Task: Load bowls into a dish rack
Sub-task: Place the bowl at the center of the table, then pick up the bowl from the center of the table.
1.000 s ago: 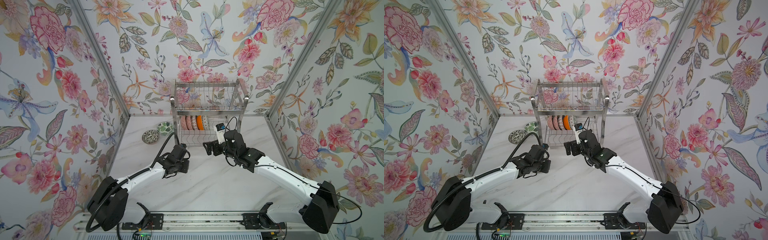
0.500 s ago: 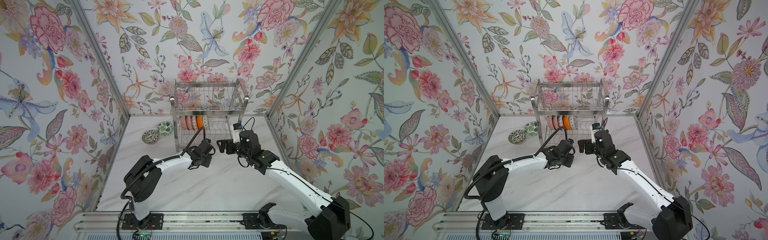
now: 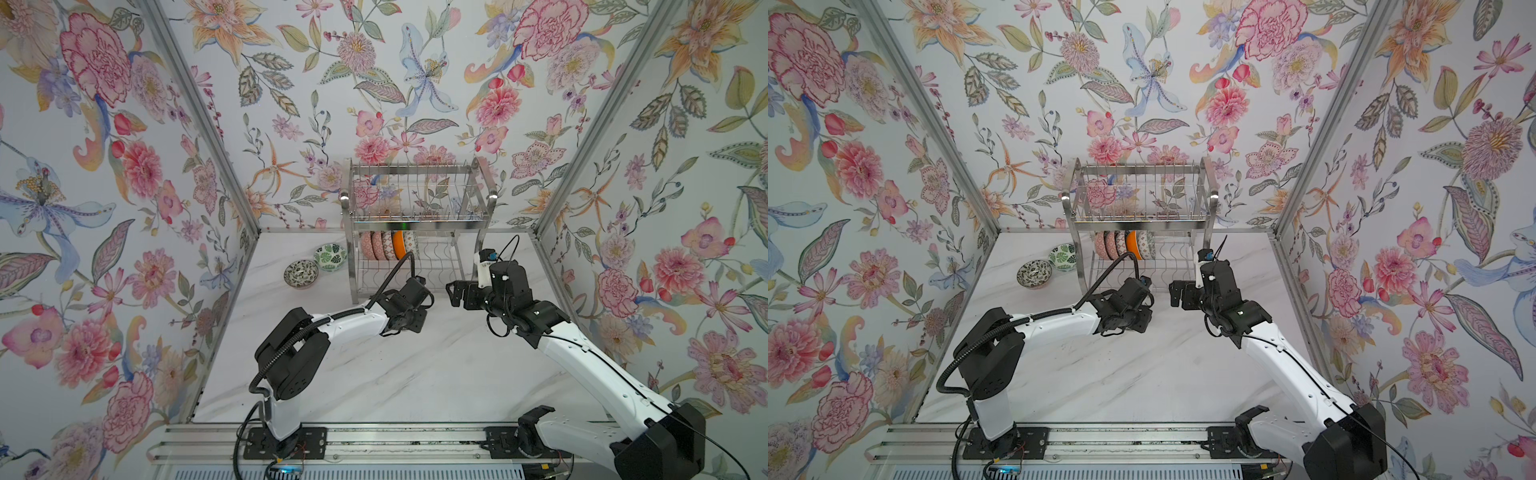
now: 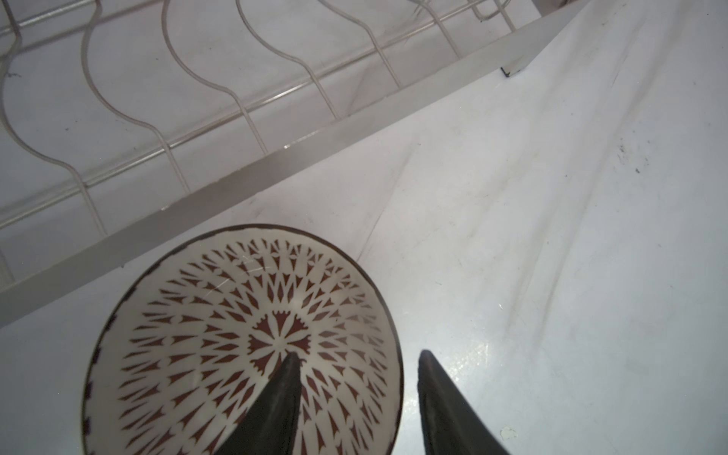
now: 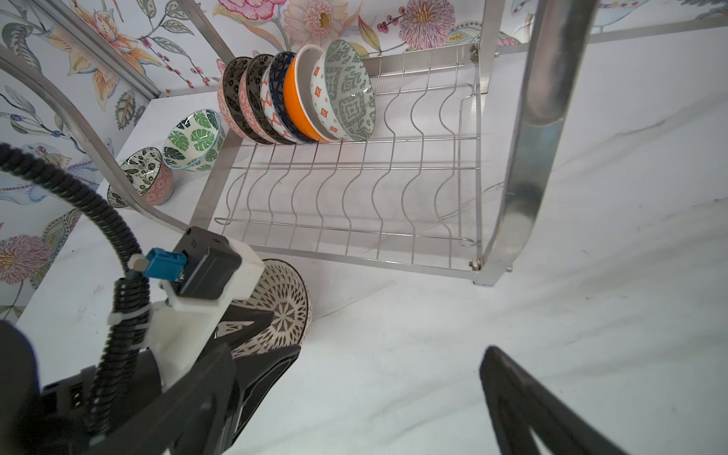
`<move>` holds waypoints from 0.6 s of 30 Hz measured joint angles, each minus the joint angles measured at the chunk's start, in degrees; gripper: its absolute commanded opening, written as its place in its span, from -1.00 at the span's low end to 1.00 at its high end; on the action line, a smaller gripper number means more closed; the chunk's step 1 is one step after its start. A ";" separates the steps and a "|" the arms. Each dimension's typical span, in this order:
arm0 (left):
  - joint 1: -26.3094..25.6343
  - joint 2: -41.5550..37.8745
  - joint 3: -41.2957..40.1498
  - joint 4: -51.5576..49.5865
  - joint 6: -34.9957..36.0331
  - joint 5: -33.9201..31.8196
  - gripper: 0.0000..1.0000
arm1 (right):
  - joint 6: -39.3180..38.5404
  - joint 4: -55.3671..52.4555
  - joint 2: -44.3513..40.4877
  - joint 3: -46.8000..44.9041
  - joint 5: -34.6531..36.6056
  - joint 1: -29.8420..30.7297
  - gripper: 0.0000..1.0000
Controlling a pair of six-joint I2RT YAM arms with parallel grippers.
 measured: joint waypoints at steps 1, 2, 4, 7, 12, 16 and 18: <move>0.26 -0.66 0.00 -0.17 0.09 -0.09 0.31 | 0.00 -0.04 -0.11 0.00 0.00 0.00 0.98; 0.48 -1.75 -0.02 -0.55 0.17 -0.20 0.43 | 0.00 -0.09 -0.22 0.00 0.00 0.00 0.98; 1.14 -4.55 -0.26 -0.98 0.72 -0.42 0.65 | 0.02 -0.33 -0.33 0.00 0.00 0.00 0.98; 3.02 -10.91 -2.19 -1.03 1.75 -1.64 0.98 | 0.04 -0.42 -0.33 0.00 0.09 0.33 0.98; 9.01 -24.63 -10.03 -0.39 2.49 -4.37 0.98 | 0.66 -0.26 1.99 0.02 1.77 4.79 0.98; 17.11 -33.24 -19.52 2.51 1.97 -2.84 0.98 | 1.64 0.50 7.91 0.57 3.21 11.21 0.98; 21.84 -36.46 -25.38 5.20 0.70 -0.37 0.98 | 2.54 0.74 12.72 2.16 3.58 14.80 0.99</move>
